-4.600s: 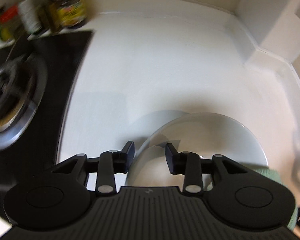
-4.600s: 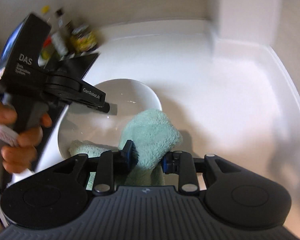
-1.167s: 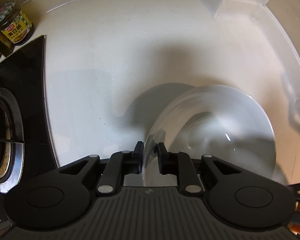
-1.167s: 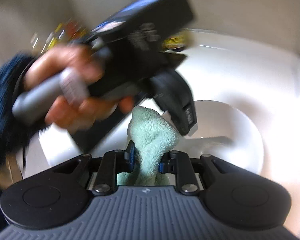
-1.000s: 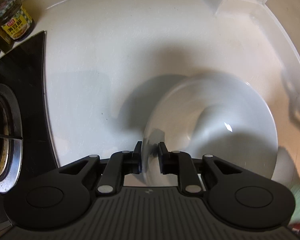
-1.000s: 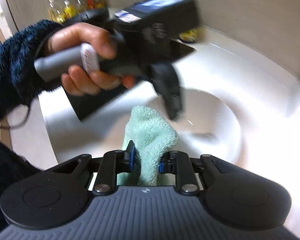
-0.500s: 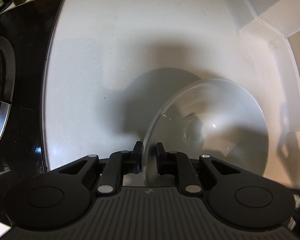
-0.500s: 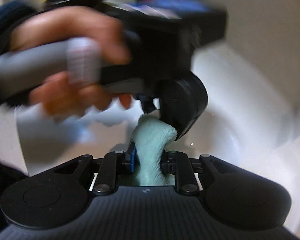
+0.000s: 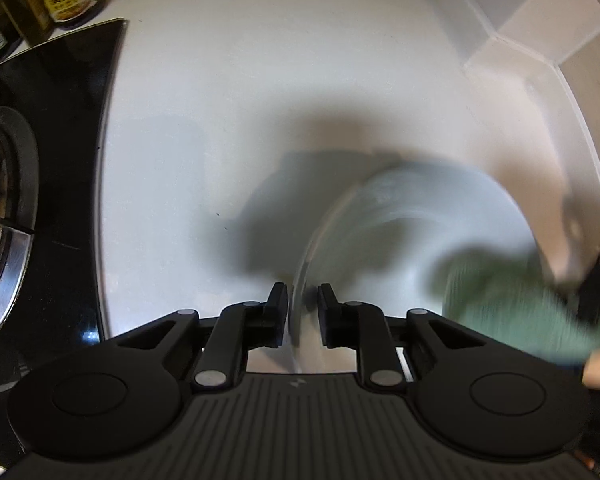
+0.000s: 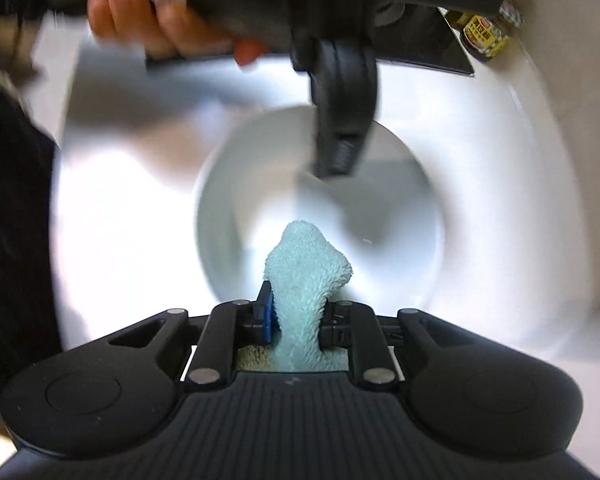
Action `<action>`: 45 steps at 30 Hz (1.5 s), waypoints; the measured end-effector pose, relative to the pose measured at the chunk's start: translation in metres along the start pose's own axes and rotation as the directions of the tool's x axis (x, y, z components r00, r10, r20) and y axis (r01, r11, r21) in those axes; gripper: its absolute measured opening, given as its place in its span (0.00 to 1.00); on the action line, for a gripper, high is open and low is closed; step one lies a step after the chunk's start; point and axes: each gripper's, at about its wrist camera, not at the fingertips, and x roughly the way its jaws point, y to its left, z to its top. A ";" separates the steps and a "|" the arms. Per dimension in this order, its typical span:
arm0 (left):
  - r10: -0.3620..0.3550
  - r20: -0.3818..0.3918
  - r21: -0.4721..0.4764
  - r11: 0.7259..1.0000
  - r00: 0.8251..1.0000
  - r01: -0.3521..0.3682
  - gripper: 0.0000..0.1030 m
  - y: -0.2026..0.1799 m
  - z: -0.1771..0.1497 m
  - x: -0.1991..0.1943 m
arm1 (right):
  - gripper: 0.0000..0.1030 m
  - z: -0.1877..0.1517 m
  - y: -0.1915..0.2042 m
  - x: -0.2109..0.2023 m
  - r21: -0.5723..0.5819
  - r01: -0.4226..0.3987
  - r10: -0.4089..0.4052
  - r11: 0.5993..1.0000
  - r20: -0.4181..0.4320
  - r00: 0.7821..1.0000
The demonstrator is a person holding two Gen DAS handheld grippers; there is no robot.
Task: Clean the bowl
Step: 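Tilt the bowl up with the left tool while the right tool wipes its outer side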
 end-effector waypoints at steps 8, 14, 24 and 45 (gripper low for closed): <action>0.006 -0.027 -0.021 1.000 1.000 -0.006 0.18 -0.003 0.007 0.001 | 0.15 -0.002 -0.026 -0.024 0.451 -0.151 0.077 0.879 0.177 0.981; 0.017 -0.058 -0.024 1.000 0.998 -0.019 0.17 0.010 0.016 -0.001 | 0.16 -0.018 -0.047 0.003 0.741 -0.434 0.180 0.513 0.401 0.898; 0.068 -0.001 0.070 0.995 0.998 -0.068 0.27 -0.002 0.005 -0.002 | 0.14 -0.049 -0.039 -0.006 0.649 -0.266 0.189 0.712 0.188 0.964; 0.065 -0.038 0.145 0.988 0.997 -0.059 0.32 -0.008 0.000 -0.011 | 0.14 -0.011 0.043 -0.046 0.310 -0.170 0.016 0.935 0.443 0.896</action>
